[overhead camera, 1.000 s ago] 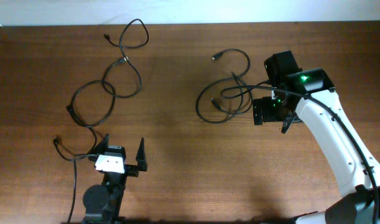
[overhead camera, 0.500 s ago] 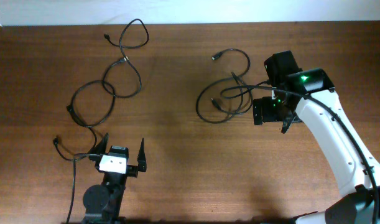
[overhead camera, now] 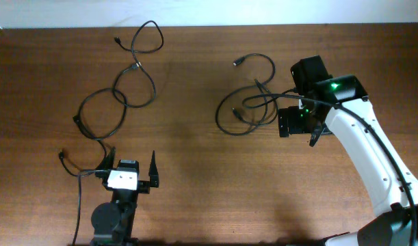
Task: Untangle cables
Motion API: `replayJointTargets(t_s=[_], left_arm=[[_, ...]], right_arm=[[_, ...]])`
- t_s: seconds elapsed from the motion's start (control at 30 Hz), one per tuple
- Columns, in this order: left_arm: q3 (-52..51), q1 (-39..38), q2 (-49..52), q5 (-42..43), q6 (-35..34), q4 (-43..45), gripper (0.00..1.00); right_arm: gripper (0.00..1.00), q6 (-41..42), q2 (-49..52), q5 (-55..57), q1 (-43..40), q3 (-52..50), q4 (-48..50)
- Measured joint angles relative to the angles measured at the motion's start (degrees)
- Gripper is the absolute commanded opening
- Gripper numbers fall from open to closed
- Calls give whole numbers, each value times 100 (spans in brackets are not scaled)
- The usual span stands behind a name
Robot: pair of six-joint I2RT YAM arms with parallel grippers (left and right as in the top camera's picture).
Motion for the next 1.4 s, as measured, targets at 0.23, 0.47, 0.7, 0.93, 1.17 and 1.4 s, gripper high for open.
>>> replayJointTargets(t_s=[0.23, 0.47, 0.7, 0.93, 1.17, 1.4], left_arm=[[0, 0, 0, 0, -2, -2, 99], [0, 0, 0, 0, 0, -2, 99], [0, 0, 0, 0, -2, -2, 99], [0, 0, 0, -2, 0, -2, 99], [0, 2, -7, -42, 0, -4, 99], [0, 0, -7, -42, 11, -4, 99]], right_arm=[[99, 2, 0, -2, 2, 0, 0], [99, 0, 0, 0, 0, 0, 0], [99, 0, 0, 0, 0, 0, 0], [99, 0, 0, 258, 0, 0, 11], [99, 492, -247, 76, 0, -151, 1917], [99, 603, -1508, -136, 0, -728, 2267]])
